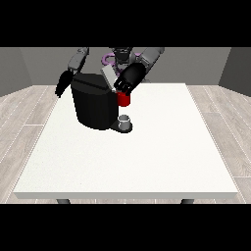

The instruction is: Insert the coffee pod into the coffee machine and close the lid

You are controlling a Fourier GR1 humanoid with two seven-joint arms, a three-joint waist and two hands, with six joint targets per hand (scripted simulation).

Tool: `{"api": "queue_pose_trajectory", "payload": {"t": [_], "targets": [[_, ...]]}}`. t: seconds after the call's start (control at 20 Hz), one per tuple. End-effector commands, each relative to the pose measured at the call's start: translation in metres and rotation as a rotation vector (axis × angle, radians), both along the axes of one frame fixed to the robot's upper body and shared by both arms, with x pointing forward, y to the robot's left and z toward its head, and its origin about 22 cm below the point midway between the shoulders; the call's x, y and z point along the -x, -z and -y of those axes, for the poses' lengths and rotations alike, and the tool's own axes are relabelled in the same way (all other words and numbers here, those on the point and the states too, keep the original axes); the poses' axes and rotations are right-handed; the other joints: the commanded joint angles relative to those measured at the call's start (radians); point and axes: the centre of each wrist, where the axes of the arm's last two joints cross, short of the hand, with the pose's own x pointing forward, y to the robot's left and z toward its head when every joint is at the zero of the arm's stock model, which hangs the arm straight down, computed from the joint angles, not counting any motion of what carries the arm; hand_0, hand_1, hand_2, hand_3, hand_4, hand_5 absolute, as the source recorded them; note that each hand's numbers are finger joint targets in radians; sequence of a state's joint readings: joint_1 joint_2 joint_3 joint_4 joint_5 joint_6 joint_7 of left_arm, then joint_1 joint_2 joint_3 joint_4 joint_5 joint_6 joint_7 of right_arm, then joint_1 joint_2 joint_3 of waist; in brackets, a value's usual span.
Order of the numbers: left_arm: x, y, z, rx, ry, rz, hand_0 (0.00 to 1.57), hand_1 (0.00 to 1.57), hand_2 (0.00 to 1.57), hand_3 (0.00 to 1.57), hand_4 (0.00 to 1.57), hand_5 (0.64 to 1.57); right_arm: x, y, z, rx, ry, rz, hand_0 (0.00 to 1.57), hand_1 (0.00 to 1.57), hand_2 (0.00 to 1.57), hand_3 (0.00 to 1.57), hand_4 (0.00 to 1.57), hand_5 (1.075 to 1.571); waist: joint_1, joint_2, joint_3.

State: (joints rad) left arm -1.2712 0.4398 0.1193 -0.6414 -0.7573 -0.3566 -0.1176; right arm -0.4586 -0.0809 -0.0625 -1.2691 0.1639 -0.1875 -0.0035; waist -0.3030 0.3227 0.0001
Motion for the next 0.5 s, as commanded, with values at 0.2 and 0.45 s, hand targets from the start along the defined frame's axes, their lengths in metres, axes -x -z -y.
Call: {"api": "queue_pose_trajectory", "payload": {"t": [0.2, 0.45], "targets": [[0.005, -0.024, -0.023, -0.140, -0.023, 0.065, 1.21, 1.21, 1.22, 1.10, 0.00, 1.571, -0.005, -0.015, -0.009, -0.010, 0.002, 0.040, 0.00, 0.00, 0.00, 0.00, 0.00, 1.571, 0.004, 0.035, 0.0002], [0.001, 0.002, -0.020, -0.132, -0.056, 0.048, 1.17, 1.17, 1.17, 1.02, 0.00, 1.571, 0.006, -0.004, -0.019, -0.006, -0.029, 0.007, 0.00, 0.00, 0.00, 0.00, 0.00, 1.571, -0.031, 0.006, 0.0000]]}}
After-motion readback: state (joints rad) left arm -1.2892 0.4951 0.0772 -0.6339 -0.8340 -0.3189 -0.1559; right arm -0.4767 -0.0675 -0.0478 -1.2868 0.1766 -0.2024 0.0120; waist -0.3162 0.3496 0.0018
